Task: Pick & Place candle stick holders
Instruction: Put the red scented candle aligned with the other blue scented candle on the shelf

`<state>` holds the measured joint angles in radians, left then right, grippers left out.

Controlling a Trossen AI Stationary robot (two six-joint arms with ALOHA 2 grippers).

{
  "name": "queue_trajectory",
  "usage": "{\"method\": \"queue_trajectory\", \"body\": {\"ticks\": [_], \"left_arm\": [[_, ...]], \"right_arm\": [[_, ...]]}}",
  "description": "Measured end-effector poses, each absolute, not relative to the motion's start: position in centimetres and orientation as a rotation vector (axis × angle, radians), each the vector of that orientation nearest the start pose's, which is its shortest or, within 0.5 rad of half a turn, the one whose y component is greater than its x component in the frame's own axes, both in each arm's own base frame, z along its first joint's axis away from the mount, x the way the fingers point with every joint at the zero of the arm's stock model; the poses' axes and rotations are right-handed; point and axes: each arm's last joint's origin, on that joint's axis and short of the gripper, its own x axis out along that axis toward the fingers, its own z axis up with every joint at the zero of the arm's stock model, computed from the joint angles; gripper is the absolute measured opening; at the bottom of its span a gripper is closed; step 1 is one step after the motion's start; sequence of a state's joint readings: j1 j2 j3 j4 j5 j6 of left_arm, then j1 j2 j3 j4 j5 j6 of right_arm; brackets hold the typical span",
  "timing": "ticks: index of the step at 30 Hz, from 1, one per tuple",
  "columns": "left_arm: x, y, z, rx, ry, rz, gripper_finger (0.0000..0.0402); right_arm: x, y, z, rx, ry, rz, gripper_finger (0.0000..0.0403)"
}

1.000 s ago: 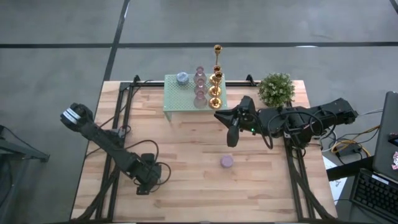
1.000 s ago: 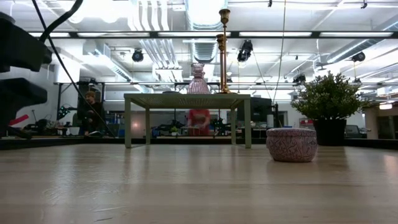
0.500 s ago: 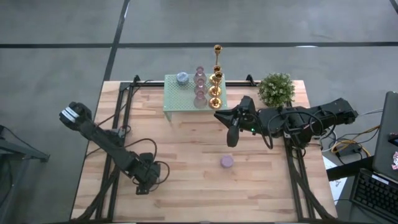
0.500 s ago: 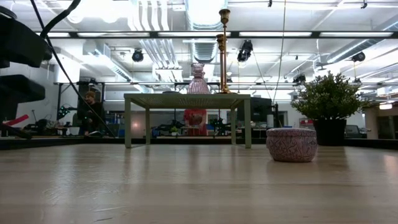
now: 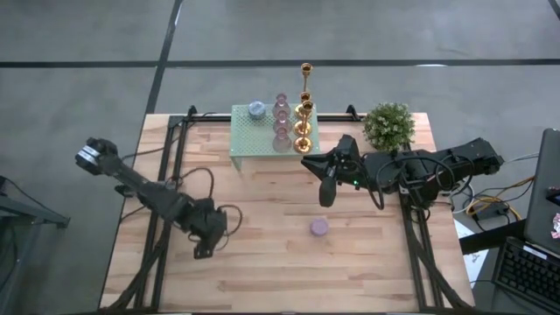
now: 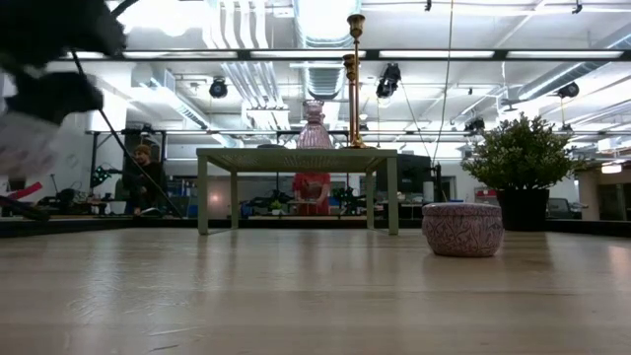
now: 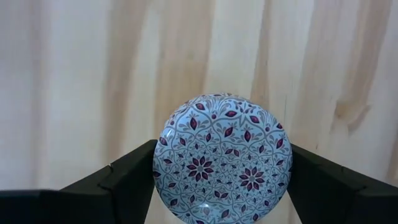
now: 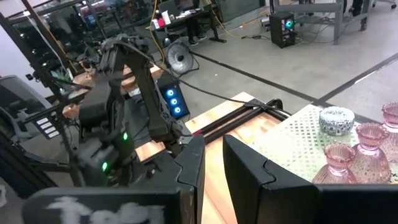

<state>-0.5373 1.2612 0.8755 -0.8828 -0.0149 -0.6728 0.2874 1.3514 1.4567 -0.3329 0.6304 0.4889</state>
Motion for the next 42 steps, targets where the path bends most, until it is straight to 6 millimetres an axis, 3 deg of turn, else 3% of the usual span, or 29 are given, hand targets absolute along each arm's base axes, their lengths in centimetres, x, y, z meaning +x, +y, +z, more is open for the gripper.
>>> {"method": "queue_trajectory", "body": {"ticks": [10, 19, 30, 36, 42], "left_arm": [[21.2, -5.7, 29.9, -0.230, 1.209, 0.058, 0.0304], [23.6, 1.5, 35.3, -0.257, 1.076, 0.214, 0.0304], [28.1, 11.8, 35.6, -0.391, 1.097, 0.511, 0.0305], [29.5, 15.1, 35.8, -0.402, 1.103, 0.555, 0.0305], [30.7, 17.2, 34.5, -0.401, 1.144, 0.569, 0.0305]], "right_arm": [[28.2, 6.6, 42.6, 0.364, 0.120, -0.382, 0.0052], [28.2, 6.6, 42.6, 0.354, 0.123, -0.379, 0.0052], [28.2, 6.8, 42.3, 0.341, 0.133, -0.375, 0.0052], [28.2, 6.8, 42.2, 0.339, 0.137, -0.372, 0.0052], [28.2, 6.9, 41.9, 0.333, 0.147, -0.374, 0.0052]]}}
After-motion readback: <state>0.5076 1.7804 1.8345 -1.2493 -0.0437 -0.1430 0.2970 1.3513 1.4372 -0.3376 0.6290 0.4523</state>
